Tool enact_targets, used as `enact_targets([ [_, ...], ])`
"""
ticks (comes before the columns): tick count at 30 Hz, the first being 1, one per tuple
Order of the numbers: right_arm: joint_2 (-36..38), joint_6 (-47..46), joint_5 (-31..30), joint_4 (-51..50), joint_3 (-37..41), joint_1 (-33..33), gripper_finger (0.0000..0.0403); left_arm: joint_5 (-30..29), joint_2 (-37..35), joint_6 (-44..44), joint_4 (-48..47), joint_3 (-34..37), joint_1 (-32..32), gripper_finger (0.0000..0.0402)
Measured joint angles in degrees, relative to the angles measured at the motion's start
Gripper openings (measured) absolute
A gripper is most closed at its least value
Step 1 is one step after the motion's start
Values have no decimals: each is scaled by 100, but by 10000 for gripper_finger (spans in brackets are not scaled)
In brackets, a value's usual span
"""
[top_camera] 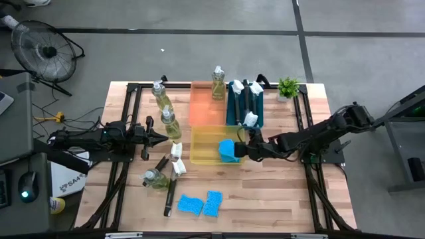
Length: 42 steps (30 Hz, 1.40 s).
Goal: Pick & Place Kitchen Sink Supplies
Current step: Put the sponge into the yellow bin
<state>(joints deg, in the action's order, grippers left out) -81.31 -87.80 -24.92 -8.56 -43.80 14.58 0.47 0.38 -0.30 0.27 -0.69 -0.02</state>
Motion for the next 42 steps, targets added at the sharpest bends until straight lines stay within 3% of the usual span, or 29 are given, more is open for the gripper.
enact_targets([
  [10,-9,553,156,-772,-757,554,109,0,-1,0,0,0,0,1],
  [17,-372,335,350,-1069,-1201,1005,191,0,0,0,-1,0,0,1],
  [24,-909,-99,639,-50,-1277,1369,268,0,0,0,0,0,0,1],
  [32,-1639,-807,1227,752,-1280,1622,275,0,-1,0,0,0,0,1],
  [42,-2526,-980,1590,749,-1979,1619,275,0,-2,0,0,0,-1,1],
])
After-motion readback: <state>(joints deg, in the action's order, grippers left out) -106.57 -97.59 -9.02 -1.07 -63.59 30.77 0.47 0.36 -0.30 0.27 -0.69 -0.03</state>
